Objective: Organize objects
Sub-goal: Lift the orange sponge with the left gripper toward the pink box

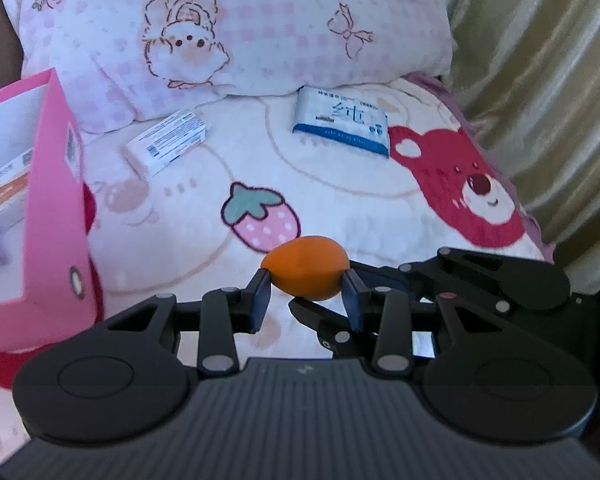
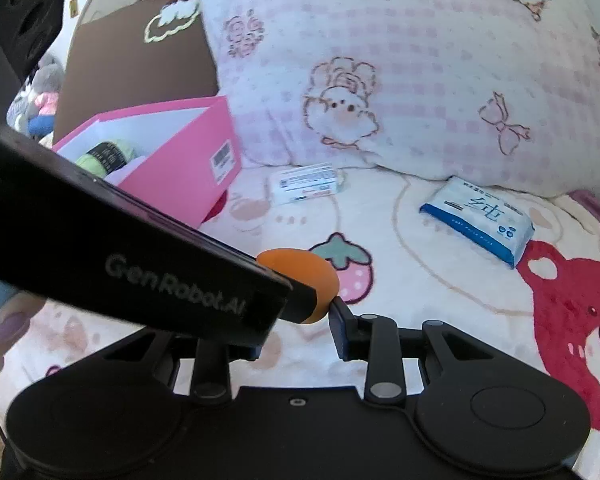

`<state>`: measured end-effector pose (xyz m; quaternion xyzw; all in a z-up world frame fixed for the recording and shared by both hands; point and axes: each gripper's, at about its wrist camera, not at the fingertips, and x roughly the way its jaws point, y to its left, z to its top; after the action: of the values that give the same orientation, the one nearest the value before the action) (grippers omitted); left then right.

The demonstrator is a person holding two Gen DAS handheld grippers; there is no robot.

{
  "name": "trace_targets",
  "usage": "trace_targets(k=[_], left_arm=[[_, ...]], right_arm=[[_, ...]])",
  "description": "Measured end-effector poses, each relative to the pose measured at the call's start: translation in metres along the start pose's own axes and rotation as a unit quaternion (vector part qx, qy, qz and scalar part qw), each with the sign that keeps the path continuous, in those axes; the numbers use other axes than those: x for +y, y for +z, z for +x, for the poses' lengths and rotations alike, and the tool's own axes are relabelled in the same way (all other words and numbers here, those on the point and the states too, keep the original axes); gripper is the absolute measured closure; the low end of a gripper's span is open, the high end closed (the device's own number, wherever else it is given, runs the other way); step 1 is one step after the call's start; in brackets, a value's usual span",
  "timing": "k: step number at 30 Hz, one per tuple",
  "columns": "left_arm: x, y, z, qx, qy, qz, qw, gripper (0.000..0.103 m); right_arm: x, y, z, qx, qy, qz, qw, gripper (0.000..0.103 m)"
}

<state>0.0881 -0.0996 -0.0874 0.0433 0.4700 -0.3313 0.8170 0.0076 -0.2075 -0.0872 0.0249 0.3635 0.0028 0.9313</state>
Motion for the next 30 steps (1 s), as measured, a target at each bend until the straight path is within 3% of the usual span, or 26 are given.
trace_targets(k=[16, 30], left_arm=[[0.015, -0.024, -0.056, 0.002, -0.016, -0.007, 0.9998, 0.066], [0.027, -0.034, -0.099, -0.029, -0.016, -0.011, 0.9994, 0.066]], right_arm=[[0.040, 0.007, -0.034, 0.037, 0.016, -0.013, 0.999, 0.066], [0.070, 0.023, -0.056, 0.029, 0.022, -0.032, 0.999, 0.066]])
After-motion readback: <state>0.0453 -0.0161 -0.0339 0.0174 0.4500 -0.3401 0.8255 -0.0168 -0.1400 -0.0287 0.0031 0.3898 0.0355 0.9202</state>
